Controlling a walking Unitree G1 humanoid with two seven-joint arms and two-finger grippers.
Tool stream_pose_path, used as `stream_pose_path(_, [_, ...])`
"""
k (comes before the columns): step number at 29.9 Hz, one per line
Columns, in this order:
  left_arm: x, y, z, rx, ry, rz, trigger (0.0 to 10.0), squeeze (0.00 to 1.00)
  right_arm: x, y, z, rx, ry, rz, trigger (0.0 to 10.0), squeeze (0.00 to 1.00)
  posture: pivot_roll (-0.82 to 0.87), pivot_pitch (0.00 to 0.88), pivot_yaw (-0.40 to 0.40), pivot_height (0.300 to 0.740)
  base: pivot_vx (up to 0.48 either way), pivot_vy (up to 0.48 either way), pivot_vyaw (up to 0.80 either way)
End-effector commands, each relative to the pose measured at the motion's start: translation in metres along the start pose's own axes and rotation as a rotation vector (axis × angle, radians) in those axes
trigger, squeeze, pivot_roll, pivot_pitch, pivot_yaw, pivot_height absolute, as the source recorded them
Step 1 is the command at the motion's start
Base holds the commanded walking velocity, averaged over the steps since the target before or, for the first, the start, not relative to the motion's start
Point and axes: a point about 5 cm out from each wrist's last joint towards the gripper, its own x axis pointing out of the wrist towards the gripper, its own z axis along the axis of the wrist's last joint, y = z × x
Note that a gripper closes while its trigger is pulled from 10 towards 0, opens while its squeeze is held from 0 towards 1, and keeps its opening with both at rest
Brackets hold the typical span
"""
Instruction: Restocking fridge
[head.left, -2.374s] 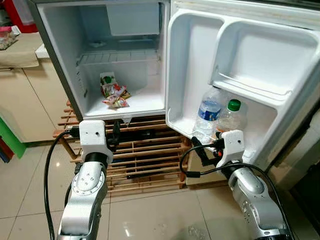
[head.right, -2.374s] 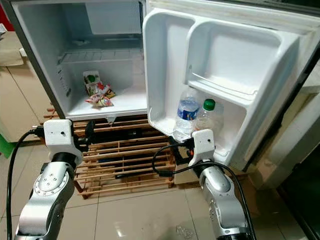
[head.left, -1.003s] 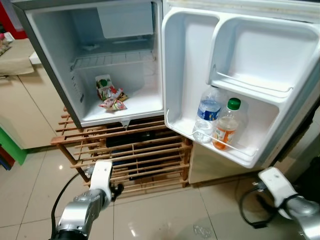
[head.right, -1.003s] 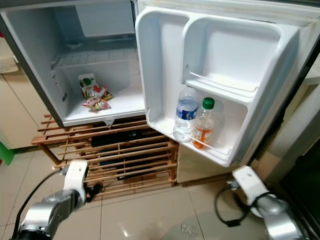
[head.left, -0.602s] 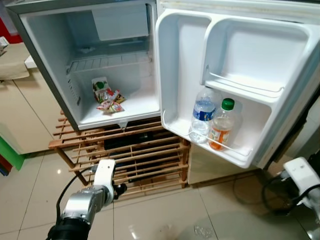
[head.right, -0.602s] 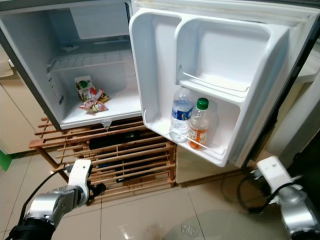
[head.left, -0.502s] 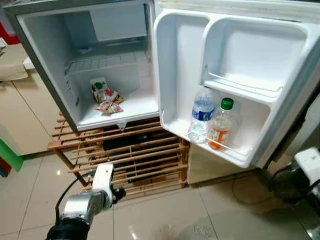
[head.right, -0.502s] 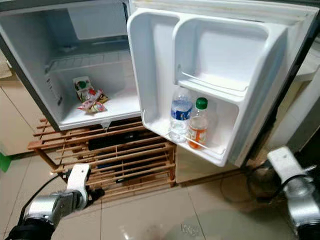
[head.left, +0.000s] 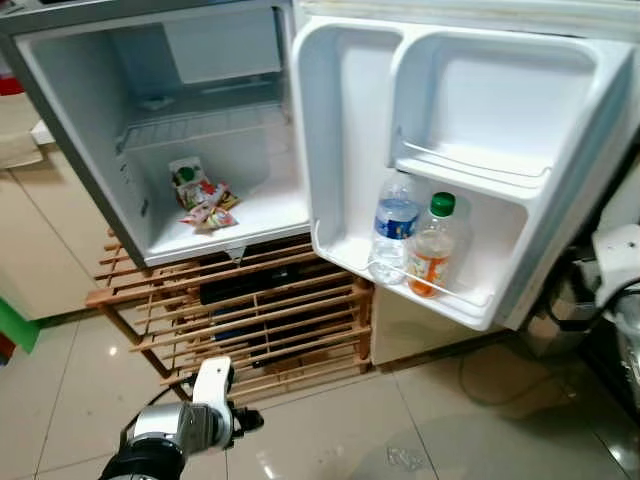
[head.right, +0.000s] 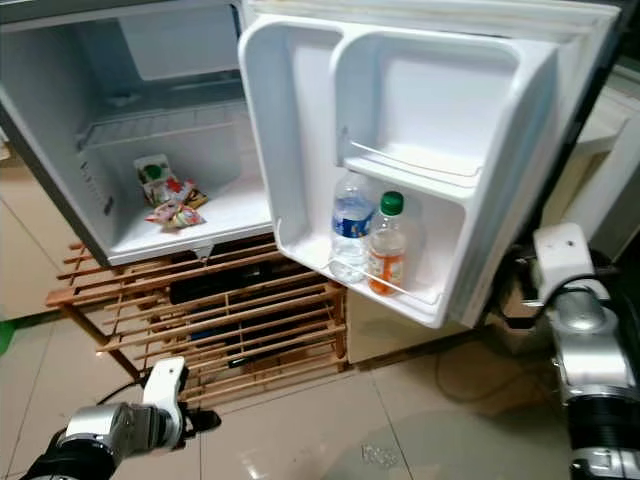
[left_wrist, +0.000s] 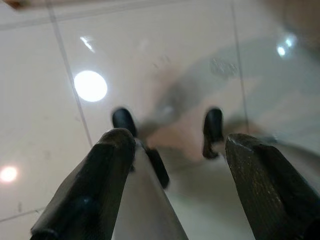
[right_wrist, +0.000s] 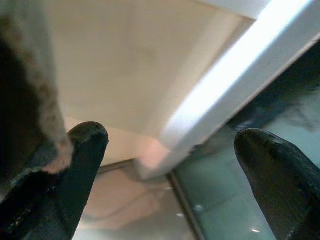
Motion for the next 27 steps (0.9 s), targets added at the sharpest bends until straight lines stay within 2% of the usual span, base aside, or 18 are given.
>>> stream_pose_path(1, [-0.006,0.012,0.011,0.034,-0.035,-0.007,10.0,0.0,-0.001,0.022,0.037,0.039,-0.133,0.126,10.0,0.0,-0.2,0.0,0.112,0.74,0.0,0.0,0.0])
stream_pose_path(5, [-0.024,0.045,0.033,0.101,-0.121,0.102,10.0,0.0,-0.004,0.05,0.051,0.058,-0.193,0.264,10.0,0.0,-0.19,0.0,0.117,0.74,0.0,0.0,0.0])
stream_pose_path(8, [-0.03,0.054,0.043,0.149,-0.183,0.161,10.0,0.0,-0.004,0.061,0.058,0.089,-0.219,0.3,10.0,0.0,-0.19,0.0,0.126,0.74,0.0,0.0,0.0])
stream_pose_path(11, [-0.024,0.055,0.031,0.233,-0.157,0.183,10.0,0.0,-0.006,0.075,0.067,0.108,-0.246,0.351,10.0,0.0,-0.2,0.0,0.137,0.74,0.0,0.0,0.0])
stream_pose_path(14, [-0.014,0.06,0.004,0.358,-0.075,0.24,10.0,0.0,-0.011,0.092,0.078,0.124,-0.278,0.407,10.0,0.0,-0.2,0.0,0.141,0.74,0.0,0.0,0.0])
stream_pose_path(15, [-0.012,0.062,-0.002,0.368,-0.06,0.26,10.0,0.0,-0.012,0.097,0.081,0.127,-0.286,0.424,10.0,0.0,-0.2,0.0,0.14,0.74,0.0,0.0,0.0])
stream_pose_path(17, [-0.011,0.063,-0.007,0.377,-0.054,0.278,10.0,0.0,-0.013,0.101,0.084,0.131,-0.293,0.434,10.0,0.0,-0.2,0.0,0.14,0.74,0.0,0.0,0.0])
stream_pose_path(19, [-0.01,0.067,-0.012,0.422,-0.06,0.336,10.0,0.0,-0.015,0.108,0.091,0.14,-0.312,0.459,10.0,0.0,-0.2,0.0,0.137,0.74,0.0,0.0,0.0])
stream_pose_path(20, [-0.01,0.069,-0.013,0.487,-0.066,0.374,10.0,0.0,-0.017,0.113,0.096,0.144,-0.328,0.479,10.0,0.0,-0.2,0.0,0.135,0.74,0.0,0.0,0.0])
stream_pose_path(24, [-0.01,0.072,-0.017,0.499,-0.13,0.436,10.0,0.0,-0.026,0.132,0.112,0.154,-0.379,0.562,10.0,0.0,-0.2,0.0,0.131,0.74,0.0,0.0,0.0])
stream_pose_path(25, [-0.01,0.073,-0.02,0.466,-0.166,0.454,10.0,0.0,-0.031,0.142,0.121,0.167,-0.404,0.605,10.0,0.0,-0.2,0.0,0.128,0.74,0.0,0.0,0.0])
stream_pose_path(27, [-0.009,0.072,-0.023,0.426,-0.192,0.467,10.0,0.0,-0.035,0.148,0.128,0.183,-0.42,0.636,10.0,0.0,-0.2,0.0,0.126,0.74,0.0,0.0,0.0])
